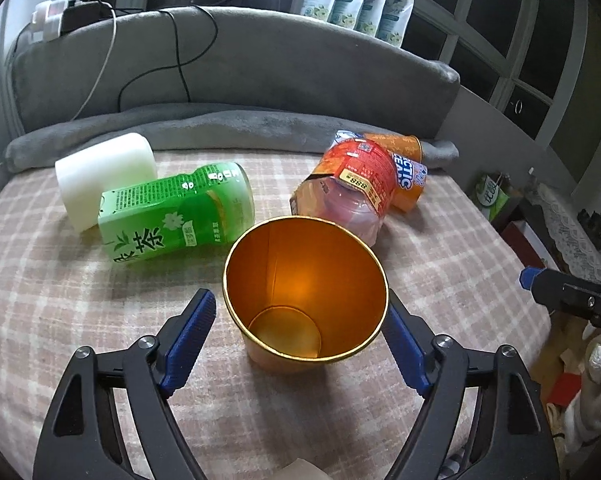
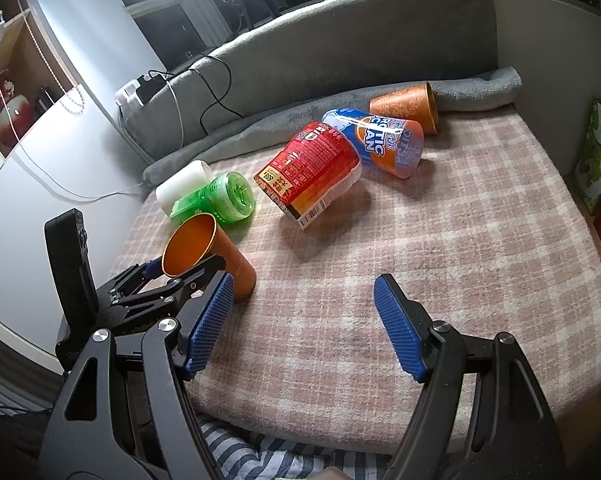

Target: Flip cup upright

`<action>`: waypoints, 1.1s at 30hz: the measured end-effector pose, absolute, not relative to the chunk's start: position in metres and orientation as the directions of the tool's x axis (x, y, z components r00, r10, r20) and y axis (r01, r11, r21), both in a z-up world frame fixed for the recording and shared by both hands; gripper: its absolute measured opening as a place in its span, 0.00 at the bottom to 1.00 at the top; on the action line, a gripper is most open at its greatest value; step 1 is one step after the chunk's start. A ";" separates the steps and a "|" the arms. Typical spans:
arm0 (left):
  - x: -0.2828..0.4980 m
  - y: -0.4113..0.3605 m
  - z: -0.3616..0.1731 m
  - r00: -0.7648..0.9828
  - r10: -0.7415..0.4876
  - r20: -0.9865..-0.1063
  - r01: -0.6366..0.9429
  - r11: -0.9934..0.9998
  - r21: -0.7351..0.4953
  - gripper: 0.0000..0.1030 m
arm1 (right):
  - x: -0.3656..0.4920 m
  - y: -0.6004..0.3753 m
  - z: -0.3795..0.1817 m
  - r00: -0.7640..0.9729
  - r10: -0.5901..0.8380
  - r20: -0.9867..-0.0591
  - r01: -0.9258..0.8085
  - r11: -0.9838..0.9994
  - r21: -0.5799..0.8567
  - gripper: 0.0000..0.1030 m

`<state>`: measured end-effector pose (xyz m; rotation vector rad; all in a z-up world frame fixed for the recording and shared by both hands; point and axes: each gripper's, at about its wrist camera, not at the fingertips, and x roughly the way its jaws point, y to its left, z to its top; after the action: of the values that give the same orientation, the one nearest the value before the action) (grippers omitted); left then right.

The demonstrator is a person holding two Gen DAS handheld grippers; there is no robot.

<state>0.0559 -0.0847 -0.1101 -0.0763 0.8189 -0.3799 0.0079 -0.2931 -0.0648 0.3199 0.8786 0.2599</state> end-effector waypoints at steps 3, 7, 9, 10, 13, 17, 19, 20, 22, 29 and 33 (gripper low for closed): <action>0.053 -0.083 -0.110 0.612 -0.365 -0.701 0.304 0.927 -0.217 0.80 | 0.007 -0.291 -0.062 0.623 0.343 -0.703 -0.095 0.925 0.367 0.73; 0.046 -0.078 -0.109 0.611 -0.369 -0.700 0.308 0.926 -0.218 0.80 | 0.006 -0.288 -0.058 0.654 0.320 -0.686 -0.096 0.934 0.344 0.85; 0.041 -0.074 -0.108 0.611 -0.369 -0.700 0.308 0.926 -0.219 0.80 | 0.006 -0.285 -0.055 0.668 0.305 -0.679 -0.102 0.941 0.322 0.85; 0.038 -0.070 -0.107 0.611 -0.370 -0.700 0.309 0.926 -0.219 0.80 | 0.005 -0.282 -0.053 0.675 0.298 -0.675 -0.105 0.945 0.311 0.85; 0.025 -0.058 -0.102 0.631 -0.354 -0.691 0.300 0.932 -0.203 0.80 | 0.003 -0.275 -0.049 0.704 0.260 -0.661 -0.110 0.959 0.260 0.86; 0.009 -0.039 -0.087 0.702 -0.300 -0.645 0.257 0.952 -0.163 0.80 | 0.002 -0.264 -0.045 0.742 0.206 -0.639 -0.111 0.976 0.186 0.90; 0.002 -0.030 -0.076 0.753 -0.253 -0.607 0.221 0.967 -0.129 0.80 | 0.000 -0.258 -0.045 0.753 0.184 -0.632 -0.113 0.982 0.151 0.91; -0.001 -0.025 -0.071 0.777 -0.229 -0.587 0.202 0.973 -0.112 0.80 | 0.000 -0.255 -0.044 0.760 0.171 -0.627 -0.114 0.985 0.130 0.91; -0.007 -0.018 -0.059 0.821 -0.185 -0.541 0.165 0.983 -0.086 0.80 | -0.003 -0.246 -0.042 0.777 0.139 -0.614 -0.115 0.990 0.080 0.92; -0.017 -0.003 -0.037 0.890 -0.107 -0.444 0.091 0.994 -0.058 0.80 | -0.014 -0.221 -0.036 0.845 0.040 -0.534 -0.091 0.993 -0.070 0.99; -0.021 0.001 -0.028 0.911 -0.075 -0.405 0.057 0.997 -0.057 0.80 | -0.016 -0.217 -0.036 0.857 0.021 -0.515 -0.070 0.995 -0.076 1.00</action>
<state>-0.0209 0.0006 -0.0282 -0.0445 0.4187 -0.0678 -0.0157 -0.2174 -0.0364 -0.0935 0.5394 0.0479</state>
